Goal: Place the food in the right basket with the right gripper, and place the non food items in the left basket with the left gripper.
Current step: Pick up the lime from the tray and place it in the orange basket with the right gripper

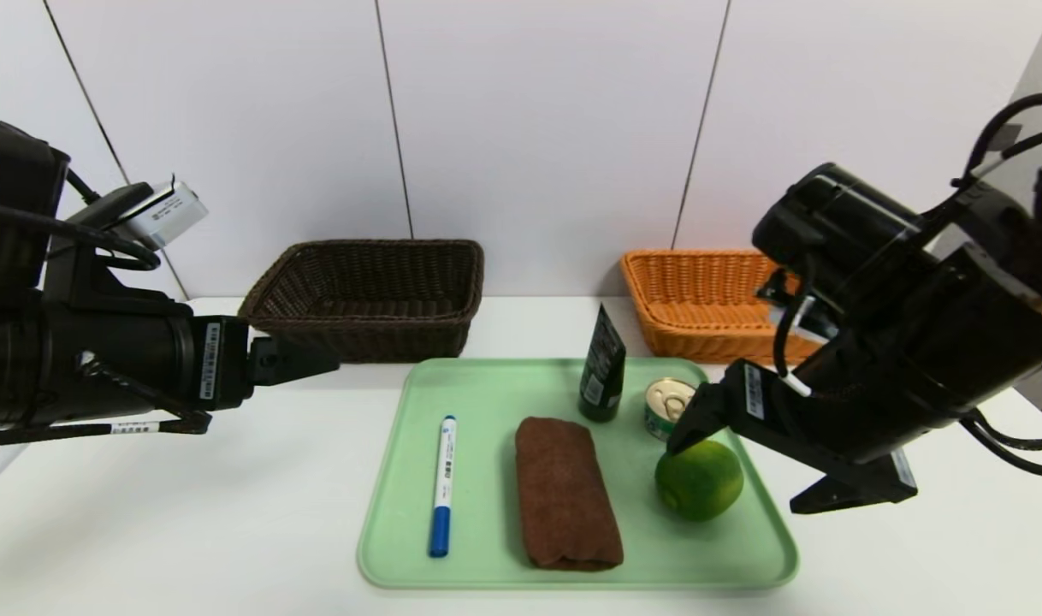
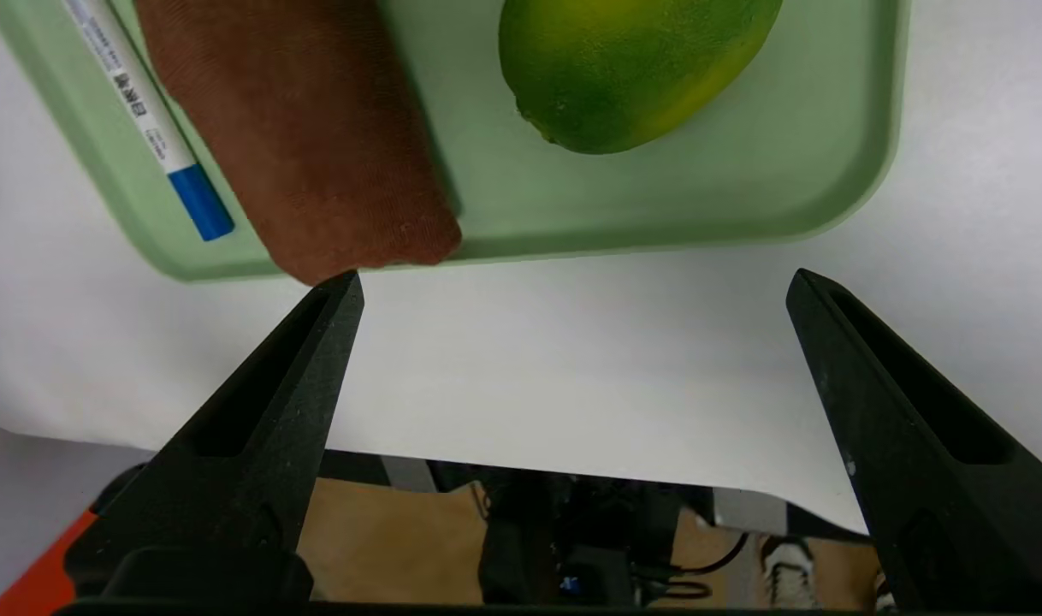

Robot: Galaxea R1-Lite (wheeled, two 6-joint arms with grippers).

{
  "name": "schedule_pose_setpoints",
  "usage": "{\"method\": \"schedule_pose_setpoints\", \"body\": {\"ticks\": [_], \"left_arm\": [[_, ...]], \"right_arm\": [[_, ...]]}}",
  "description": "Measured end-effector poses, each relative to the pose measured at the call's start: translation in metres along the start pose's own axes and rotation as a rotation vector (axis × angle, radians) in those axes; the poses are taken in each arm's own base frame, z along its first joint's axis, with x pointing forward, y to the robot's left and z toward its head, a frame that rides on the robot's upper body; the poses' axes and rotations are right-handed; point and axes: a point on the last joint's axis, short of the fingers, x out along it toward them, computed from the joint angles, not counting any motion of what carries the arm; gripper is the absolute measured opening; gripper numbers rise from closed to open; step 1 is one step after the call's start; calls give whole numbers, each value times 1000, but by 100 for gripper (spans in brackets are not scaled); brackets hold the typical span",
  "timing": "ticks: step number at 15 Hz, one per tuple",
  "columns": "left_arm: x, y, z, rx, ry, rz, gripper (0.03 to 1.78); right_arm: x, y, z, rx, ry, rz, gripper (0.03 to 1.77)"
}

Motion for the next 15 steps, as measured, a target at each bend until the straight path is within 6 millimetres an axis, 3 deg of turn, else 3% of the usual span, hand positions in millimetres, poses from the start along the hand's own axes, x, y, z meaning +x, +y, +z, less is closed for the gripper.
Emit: {"method": "schedule_pose_setpoints", "body": {"ticks": [4, 8, 11, 15], "left_arm": [[3, -2, 1, 0, 1, -7, 169], [4, -2, 2, 2, -13, -16, 169], [5, -2, 1, 1, -11, -16, 169], [5, -1, 0, 0, -5, -14, 169]], "right_arm": [[28, 7, 21, 115, 34, -54, 171], [56, -3, 45, 197, 64, -132, 171], [65, -12, 55, 244, 112, -202, 171], [68, -8, 62, 265, 155, -174, 171]]}}
